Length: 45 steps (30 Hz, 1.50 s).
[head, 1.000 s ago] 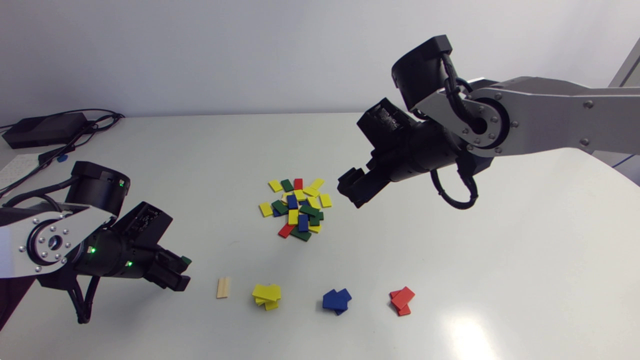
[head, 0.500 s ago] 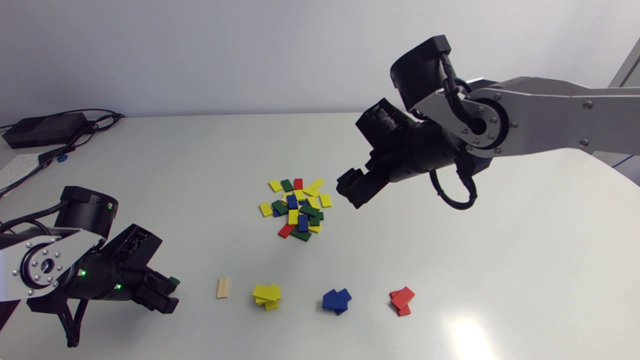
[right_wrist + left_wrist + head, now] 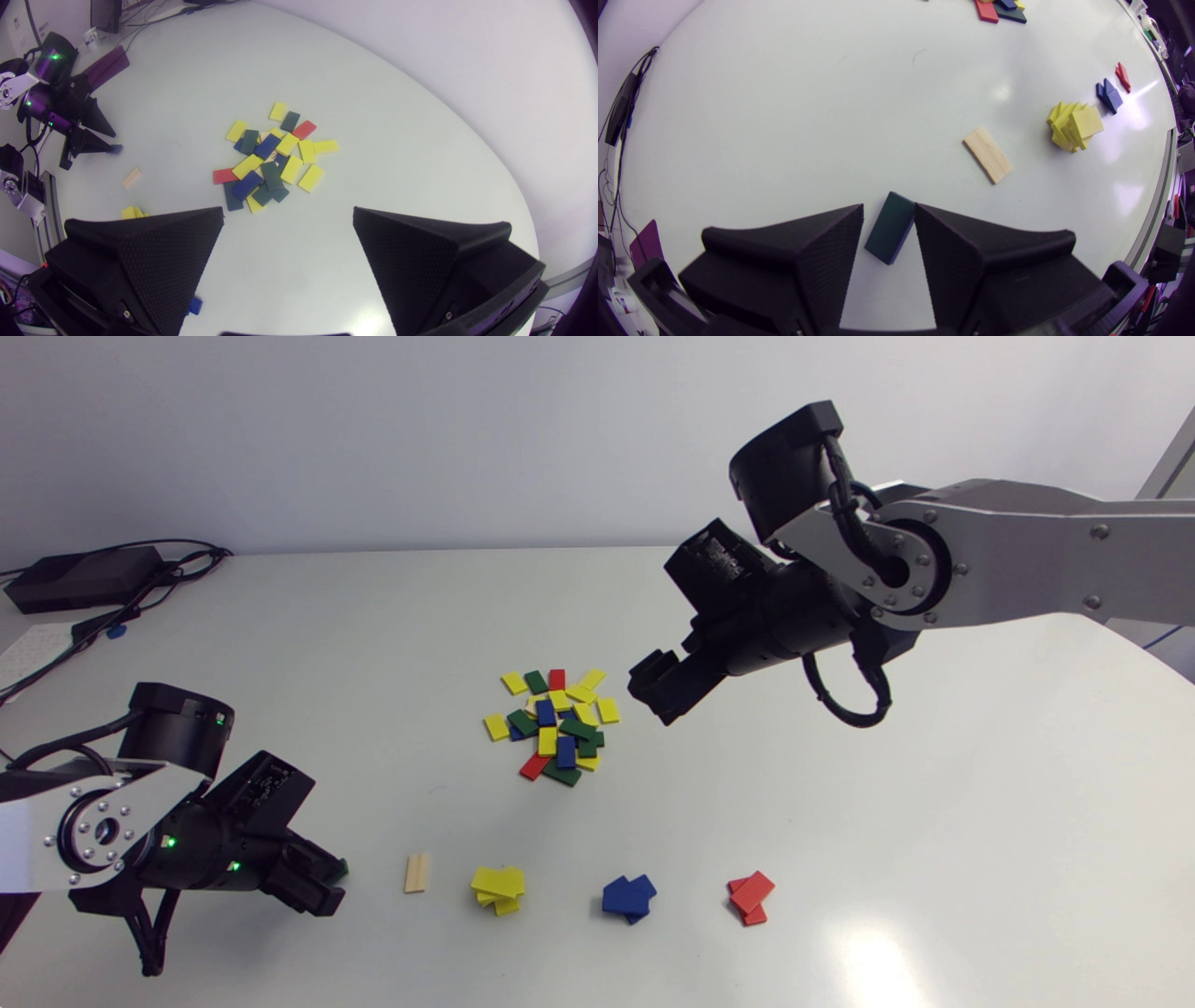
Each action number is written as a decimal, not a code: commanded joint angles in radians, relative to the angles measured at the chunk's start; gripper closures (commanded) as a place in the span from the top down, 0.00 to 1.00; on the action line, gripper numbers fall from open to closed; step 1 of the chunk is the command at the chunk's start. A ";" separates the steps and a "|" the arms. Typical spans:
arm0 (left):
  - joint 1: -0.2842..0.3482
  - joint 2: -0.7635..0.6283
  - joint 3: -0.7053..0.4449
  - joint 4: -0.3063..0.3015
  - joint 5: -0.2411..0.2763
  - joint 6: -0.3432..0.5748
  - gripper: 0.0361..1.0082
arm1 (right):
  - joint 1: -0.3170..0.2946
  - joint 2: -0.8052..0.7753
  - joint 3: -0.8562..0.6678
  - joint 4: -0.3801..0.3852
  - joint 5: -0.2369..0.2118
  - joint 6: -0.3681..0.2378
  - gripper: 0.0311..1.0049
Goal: Take domino bricks one by one from the mixed stack on the table and place each onto the existing stack of the same color.
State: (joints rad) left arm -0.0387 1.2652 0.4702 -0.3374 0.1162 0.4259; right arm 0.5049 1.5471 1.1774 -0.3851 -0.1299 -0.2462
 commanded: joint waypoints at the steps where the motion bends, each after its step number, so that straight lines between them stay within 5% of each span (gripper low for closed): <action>1: -0.006 0.026 -0.001 0.009 0.005 0.004 0.48 | -0.003 -0.022 -0.036 0.008 0.001 0.010 0.97; 6: -0.010 0.019 0.004 0.011 0.007 -0.001 0.56 | -0.006 -0.025 -0.041 0.009 0.000 0.008 0.97; 21: -0.024 -0.001 0.028 0.001 0.007 -0.013 0.60 | -0.016 -0.036 -0.050 0.009 -0.004 0.004 0.97; 28: -0.009 0.026 0.015 0.003 0.005 0.024 0.72 | -0.016 -0.042 -0.061 0.011 -0.007 0.002 0.97; 45: 0.040 0.157 0.033 0.029 0.005 0.086 0.67 | -0.017 -0.061 -0.084 0.018 -0.008 0.002 0.97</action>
State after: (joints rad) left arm -0.0055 1.3926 0.4862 -0.3126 0.1200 0.4870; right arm 0.4911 1.5040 1.1160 -0.3748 -0.1307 -0.2466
